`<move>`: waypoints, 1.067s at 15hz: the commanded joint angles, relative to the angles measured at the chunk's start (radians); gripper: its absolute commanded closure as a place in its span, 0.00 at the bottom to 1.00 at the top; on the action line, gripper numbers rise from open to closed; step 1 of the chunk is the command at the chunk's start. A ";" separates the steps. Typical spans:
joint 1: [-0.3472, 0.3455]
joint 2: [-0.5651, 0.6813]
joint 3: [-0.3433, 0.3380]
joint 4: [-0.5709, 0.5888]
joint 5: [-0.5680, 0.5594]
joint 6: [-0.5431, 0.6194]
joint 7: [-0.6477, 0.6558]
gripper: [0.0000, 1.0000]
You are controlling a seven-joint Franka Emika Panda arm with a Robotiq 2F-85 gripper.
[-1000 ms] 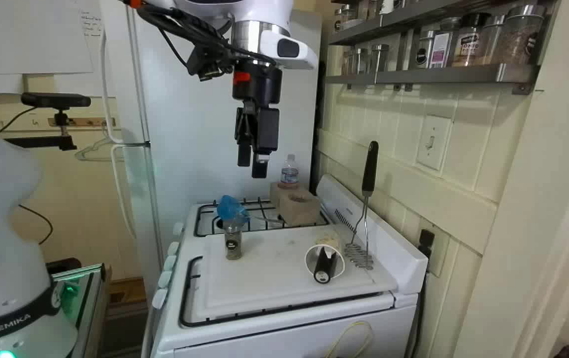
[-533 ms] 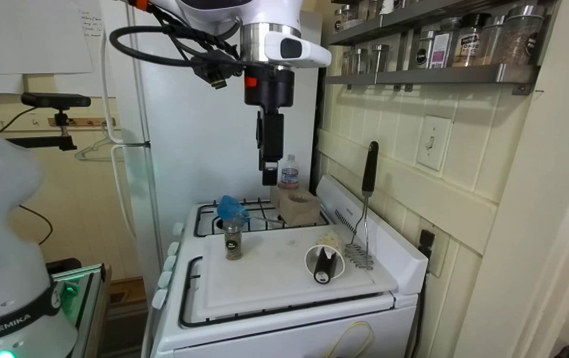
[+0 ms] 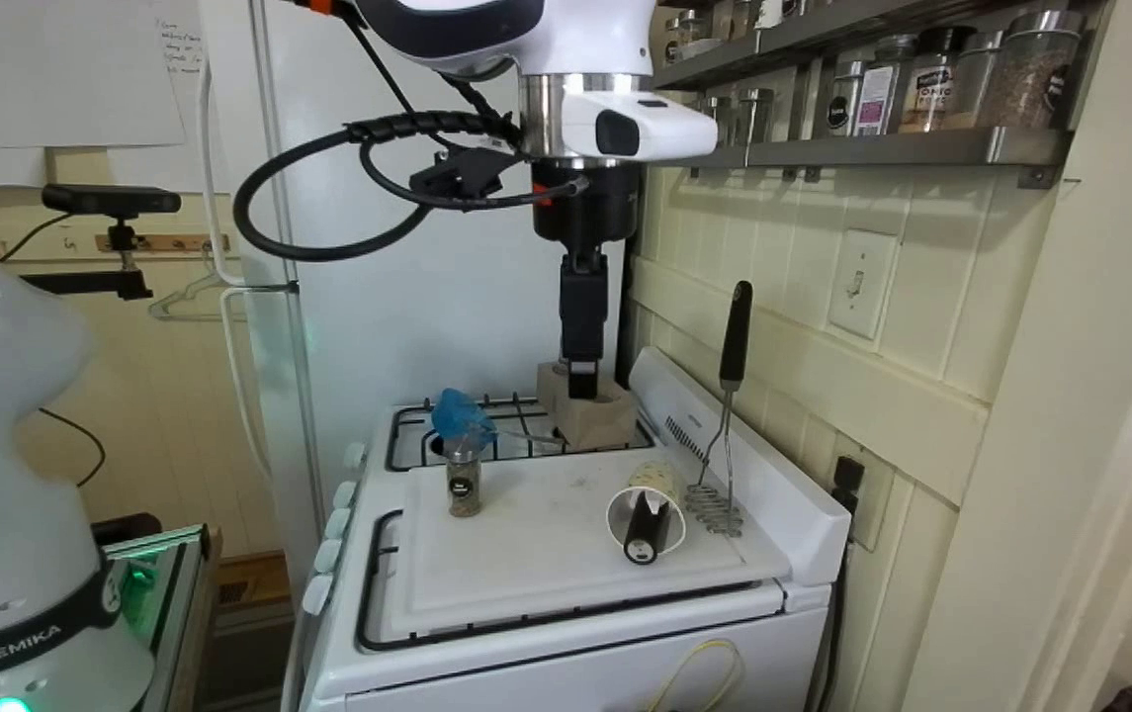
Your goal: Move the potato masher forward
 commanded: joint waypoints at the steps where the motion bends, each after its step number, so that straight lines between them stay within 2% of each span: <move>1: -0.006 0.000 -0.006 0.011 0.027 -0.011 -0.045 0.00; 3: -0.007 -0.003 -0.020 0.022 0.050 -0.018 -0.087 0.00; 4: 0.021 -0.029 -0.019 -0.018 0.106 0.005 -0.149 0.00; 5: 0.034 -0.043 -0.021 -0.040 0.115 0.044 -0.226 0.00; 7: 0.040 -0.033 -0.042 -0.007 0.115 -0.014 -0.351 0.00; 10: 0.048 0.024 -0.091 0.066 0.137 -0.029 -0.566 0.00; 12: 0.125 0.099 -0.208 0.155 0.157 -0.024 -0.715 0.00; 14: 0.221 0.182 -0.338 0.236 0.228 -0.023 -0.863 0.00; 16: 0.261 0.276 -0.425 0.306 0.388 -0.060 -1.014 0.00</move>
